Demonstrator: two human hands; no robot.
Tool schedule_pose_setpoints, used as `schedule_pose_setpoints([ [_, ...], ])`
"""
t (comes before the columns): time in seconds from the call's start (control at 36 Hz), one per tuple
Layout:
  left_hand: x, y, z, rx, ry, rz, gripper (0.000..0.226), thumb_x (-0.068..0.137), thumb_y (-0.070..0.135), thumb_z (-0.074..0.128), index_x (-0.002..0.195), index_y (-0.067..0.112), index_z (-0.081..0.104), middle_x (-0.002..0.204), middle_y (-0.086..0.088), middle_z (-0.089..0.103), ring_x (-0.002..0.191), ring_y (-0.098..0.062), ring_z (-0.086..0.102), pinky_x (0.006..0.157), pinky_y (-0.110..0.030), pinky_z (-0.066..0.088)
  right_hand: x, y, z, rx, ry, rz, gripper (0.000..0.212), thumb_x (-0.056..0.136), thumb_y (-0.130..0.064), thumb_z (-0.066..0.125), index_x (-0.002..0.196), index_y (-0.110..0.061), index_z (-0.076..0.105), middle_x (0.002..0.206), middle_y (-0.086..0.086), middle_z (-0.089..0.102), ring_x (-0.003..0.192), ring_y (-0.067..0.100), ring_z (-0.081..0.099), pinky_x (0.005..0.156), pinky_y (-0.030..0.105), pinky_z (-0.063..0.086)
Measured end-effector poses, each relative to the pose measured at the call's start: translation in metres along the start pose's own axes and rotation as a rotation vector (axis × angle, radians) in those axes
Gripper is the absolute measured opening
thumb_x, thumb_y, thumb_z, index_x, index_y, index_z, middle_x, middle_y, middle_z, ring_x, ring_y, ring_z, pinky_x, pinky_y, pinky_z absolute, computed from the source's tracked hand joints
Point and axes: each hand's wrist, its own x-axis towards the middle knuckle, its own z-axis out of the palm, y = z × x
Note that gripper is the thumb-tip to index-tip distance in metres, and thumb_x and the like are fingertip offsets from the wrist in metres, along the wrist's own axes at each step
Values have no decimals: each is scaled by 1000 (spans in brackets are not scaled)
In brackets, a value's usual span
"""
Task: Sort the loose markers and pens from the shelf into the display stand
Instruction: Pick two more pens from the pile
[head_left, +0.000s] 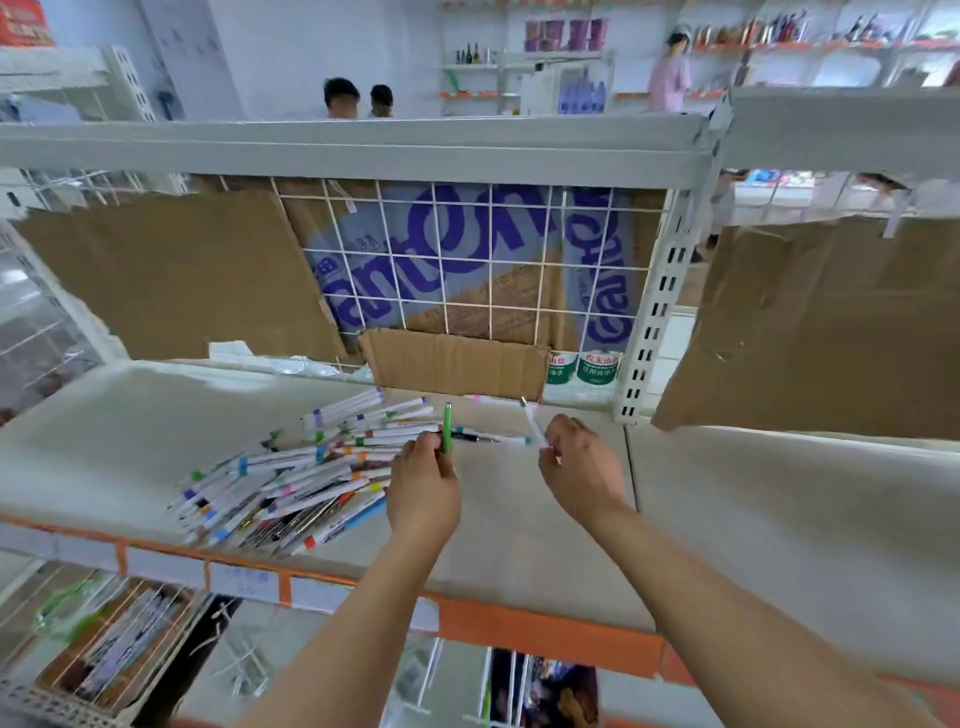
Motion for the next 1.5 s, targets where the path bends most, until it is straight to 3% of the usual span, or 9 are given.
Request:
schedule_pose_setpoints([
  [0.25, 1, 26, 14, -201, 39, 166, 7, 93, 3, 48, 94, 2, 55, 89, -17, 54, 86, -34, 50, 65, -35, 32, -38, 25, -39, 182, 269, 217, 35, 81, -6, 53, 64, -23, 28, 64, -4, 36, 59, 24, 37, 52, 33, 26],
  [0.39, -19, 60, 26, -372, -34, 330, 10, 92, 2, 50, 90, 11, 55, 81, -11, 56, 80, -32, 51, 64, -33, 30, -71, 54, -71, 213, 455, 282, 27, 89, -15, 54, 64, -18, 45, 62, 2, 55, 58, 21, 49, 54, 36, 35],
  [0.5, -42, 87, 36, -419, -108, 420, 11, 94, 4, 48, 99, 8, 57, 84, -6, 55, 83, -28, 51, 68, -31, 31, -97, 74, -95, 197, 592, 315, 35, 89, -10, 56, 59, -24, 43, 59, -5, 48, 55, 9, 45, 52, 16, 30],
  [0.64, -79, 128, 56, -493, -220, 558, 15, 93, 1, 51, 95, 15, 55, 81, 1, 54, 82, -23, 51, 66, -26, 28, -136, 110, -123, 201, 741, 389, 41, 90, -4, 56, 61, -27, 37, 53, -10, 41, 54, 3, 48, 50, 16, 29],
  [0.75, -111, 159, 81, -520, -288, 591, 14, 94, 6, 51, 91, 20, 53, 77, 0, 55, 77, -24, 53, 62, -22, 33, -172, 147, -146, 167, 814, 485, 23, 92, -6, 54, 76, -14, 40, 56, -7, 43, 50, 7, 41, 48, 21, 29],
  [1.0, -202, 245, 135, -629, -372, 632, 21, 88, 27, 45, 95, 17, 62, 83, -1, 62, 79, -22, 58, 71, -39, 45, -260, 234, -215, 51, 904, 540, 43, 91, -6, 57, 65, -29, 31, 55, -11, 37, 51, 1, 34, 49, 13, 33],
  [1.08, -236, 275, 149, -674, -405, 626, 21, 84, 31, 43, 94, 24, 60, 87, 1, 63, 82, -19, 58, 75, -39, 46, -284, 263, -237, 43, 897, 557, 33, 92, -10, 57, 67, -20, 38, 56, -10, 38, 51, 9, 35, 48, 17, 27],
  [1.31, -302, 332, 191, -664, -451, 670, 12, 93, 9, 53, 94, 18, 60, 81, -2, 60, 77, -22, 57, 69, -36, 44, -326, 327, -278, 46, 967, 570, 45, 93, -9, 56, 64, -30, 29, 54, -9, 35, 49, 7, 31, 51, 31, 27],
  [1.5, -321, 371, 230, -643, -463, 693, 11, 93, 16, 52, 95, 12, 62, 81, -1, 60, 77, -21, 56, 68, -35, 43, -333, 384, -298, 1, 1014, 595, 13, 92, -12, 55, 81, -17, 48, 58, -3, 47, 55, 24, 42, 53, 33, 35],
])
